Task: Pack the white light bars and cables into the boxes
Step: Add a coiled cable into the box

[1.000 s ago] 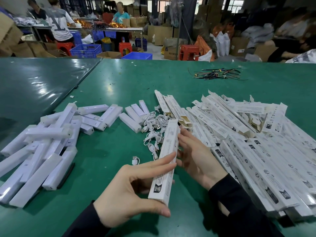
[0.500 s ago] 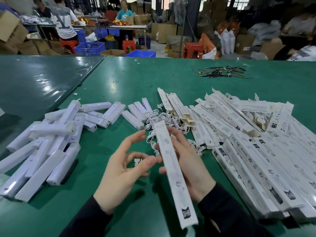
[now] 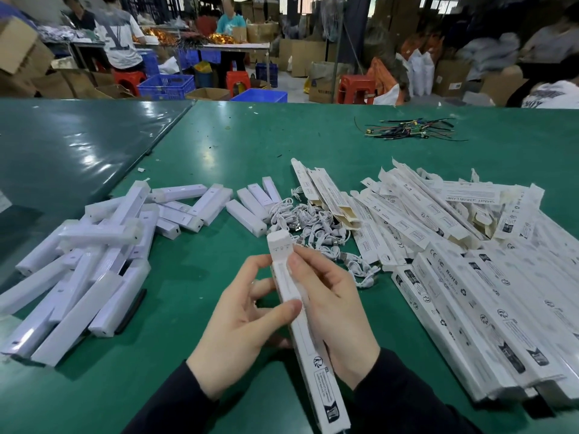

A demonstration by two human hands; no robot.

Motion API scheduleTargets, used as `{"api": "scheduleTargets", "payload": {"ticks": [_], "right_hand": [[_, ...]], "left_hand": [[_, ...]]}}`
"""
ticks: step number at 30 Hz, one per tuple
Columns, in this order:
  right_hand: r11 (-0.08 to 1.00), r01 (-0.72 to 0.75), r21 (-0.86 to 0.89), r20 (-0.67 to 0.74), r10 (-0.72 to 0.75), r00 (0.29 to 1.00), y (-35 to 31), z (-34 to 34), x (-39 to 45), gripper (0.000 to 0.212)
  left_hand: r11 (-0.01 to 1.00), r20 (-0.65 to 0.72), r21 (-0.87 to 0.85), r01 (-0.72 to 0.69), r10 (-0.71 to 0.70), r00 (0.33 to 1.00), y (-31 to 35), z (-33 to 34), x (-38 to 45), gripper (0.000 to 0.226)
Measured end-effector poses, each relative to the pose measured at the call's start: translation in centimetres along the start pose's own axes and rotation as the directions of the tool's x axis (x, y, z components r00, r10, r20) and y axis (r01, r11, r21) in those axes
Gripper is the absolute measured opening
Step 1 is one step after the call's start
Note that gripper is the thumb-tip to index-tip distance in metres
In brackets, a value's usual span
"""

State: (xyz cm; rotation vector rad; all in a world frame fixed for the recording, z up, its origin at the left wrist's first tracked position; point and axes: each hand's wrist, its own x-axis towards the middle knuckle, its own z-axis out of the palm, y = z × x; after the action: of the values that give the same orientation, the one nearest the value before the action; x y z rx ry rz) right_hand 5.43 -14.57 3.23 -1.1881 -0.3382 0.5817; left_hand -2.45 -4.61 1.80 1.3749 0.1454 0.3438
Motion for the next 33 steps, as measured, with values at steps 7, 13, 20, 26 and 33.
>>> {"api": "scheduleTargets", "payload": {"ticks": [7, 13, 20, 26, 33], "right_hand": [[0.961, 0.256, -0.107, 0.166, -0.237, 0.957, -1.4, -1.0, 0.1, 0.028], [0.962, 0.266, -0.068, 0.237, -0.243, 0.941, -1.7, -0.9, -0.1, 0.030], [0.980, 0.180, 0.085, 0.293, -0.197, 0.936, -1.6, -0.4, -0.4, 0.019], [0.992, 0.096, 0.081, 0.227, -0.112, 0.967, -1.9, -0.6, -0.4, 0.009], [0.987, -0.119, 0.111, 0.212, 0.094, 0.973, -1.7, -0.8, 0.0, 0.019]], "left_hand": [[0.777, -0.185, 0.509, -0.370, 0.519, 0.835, 1.0, -0.3, -0.7, 0.046], [0.308, 0.096, 0.820, -0.482, 0.757, 0.647, 1.0, -1.0, -0.5, 0.042], [0.306, 0.122, 0.840, -0.448, 0.699, 0.705, 0.5, -1.2, -0.5, 0.038], [0.309, 0.053, 0.874, -0.375, 0.707, 0.705, 0.2, -1.4, -0.2, 0.061], [0.305, 0.076, 0.882, -0.360, 0.662, 0.746, -0.5, -1.6, 0.1, 0.059]]}}
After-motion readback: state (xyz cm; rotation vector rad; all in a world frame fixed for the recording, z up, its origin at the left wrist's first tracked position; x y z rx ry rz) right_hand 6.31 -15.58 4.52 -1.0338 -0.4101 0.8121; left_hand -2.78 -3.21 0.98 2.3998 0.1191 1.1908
